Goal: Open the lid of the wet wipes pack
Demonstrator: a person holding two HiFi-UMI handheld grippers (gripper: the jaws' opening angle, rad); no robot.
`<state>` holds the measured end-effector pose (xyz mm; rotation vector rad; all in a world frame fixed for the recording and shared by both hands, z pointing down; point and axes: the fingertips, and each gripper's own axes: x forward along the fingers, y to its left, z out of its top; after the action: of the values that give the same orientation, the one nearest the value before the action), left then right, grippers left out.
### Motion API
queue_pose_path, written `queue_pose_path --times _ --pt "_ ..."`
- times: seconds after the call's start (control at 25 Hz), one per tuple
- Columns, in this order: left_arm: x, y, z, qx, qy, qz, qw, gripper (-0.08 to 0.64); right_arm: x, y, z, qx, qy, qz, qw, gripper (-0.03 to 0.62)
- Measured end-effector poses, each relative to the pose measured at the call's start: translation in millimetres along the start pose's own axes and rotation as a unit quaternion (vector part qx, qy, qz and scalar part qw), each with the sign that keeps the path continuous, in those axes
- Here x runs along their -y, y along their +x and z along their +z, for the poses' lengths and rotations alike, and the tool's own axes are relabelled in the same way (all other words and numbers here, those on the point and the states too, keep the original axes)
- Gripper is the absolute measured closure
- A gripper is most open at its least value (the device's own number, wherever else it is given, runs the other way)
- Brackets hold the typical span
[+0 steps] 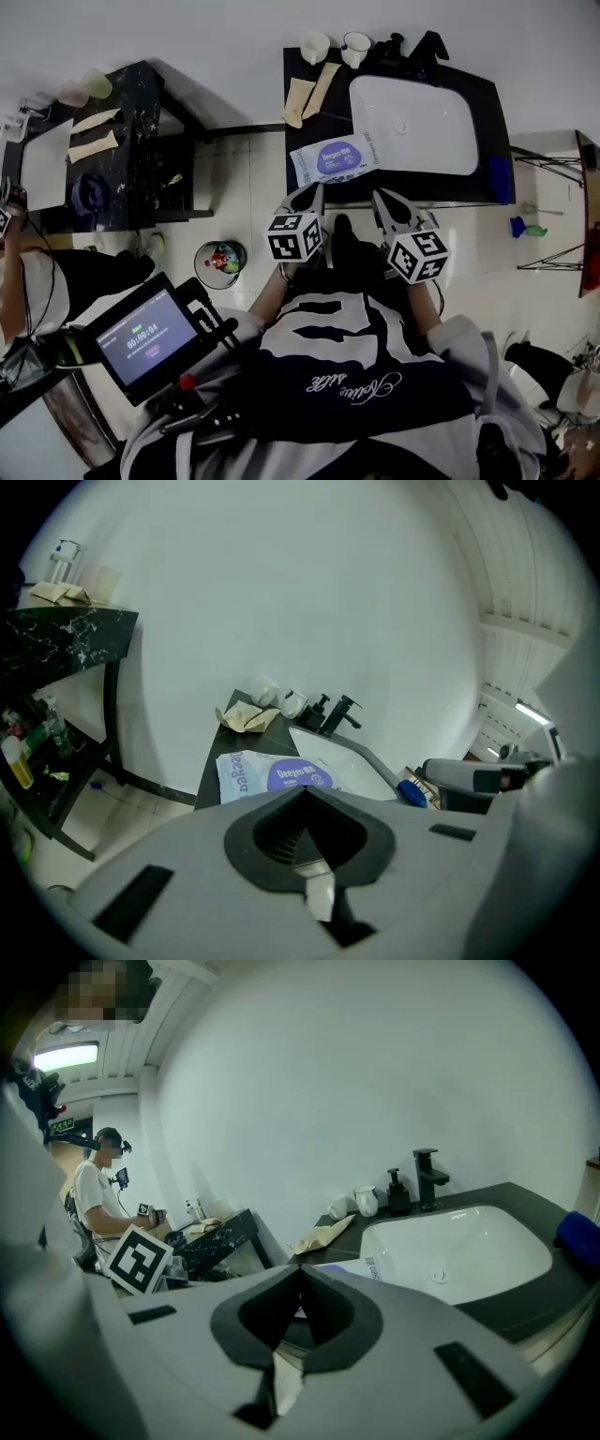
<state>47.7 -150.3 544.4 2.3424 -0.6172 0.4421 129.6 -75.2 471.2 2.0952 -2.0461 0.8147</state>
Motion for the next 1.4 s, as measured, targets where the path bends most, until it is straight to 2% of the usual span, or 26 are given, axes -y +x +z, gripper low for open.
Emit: queue_pose_path --times 0.2,0.32,0.48,0.8,0.92,1.08,1.16,1.4 --pt "-15 12 6 0.003 -0.024 0.036 0.9991 0.561 4 31 11 -0.028 -0.036 0.05 0.998 0.594" --pt "-27 16 5 0.002 -0.048 0.064 0.9968 0.561 2 48 14 -0.054 -0.068 0.083 0.993 0.594" --pt "-34 23 -6 -0.012 -0.072 0.092 0.9931 0.561 5 64 13 -0.085 -0.117 0.117 0.982 0.594" --pt "-43 46 -25 -0.031 -0.078 0.14 0.9866 0.561 22 99 4 -0.126 -0.175 0.195 0.957 0.594" --pt "-45 47 -28 -0.035 -0.086 0.147 0.9847 0.561 18 109 -5 -0.151 -0.223 0.22 0.938 0.594" --pt "-47 48 -29 -0.036 -0.088 0.158 0.9829 0.561 12 117 -24 -0.173 -0.322 0.261 0.894 0.594" --pt "-48 51 -29 -0.035 -0.093 0.16 0.9821 0.561 11 118 -34 -0.181 -0.35 0.284 0.874 0.594" --pt "-49 51 -31 -0.049 -0.133 0.152 0.9781 0.561 1 120 -48 -0.196 -0.38 0.323 0.844 0.592"
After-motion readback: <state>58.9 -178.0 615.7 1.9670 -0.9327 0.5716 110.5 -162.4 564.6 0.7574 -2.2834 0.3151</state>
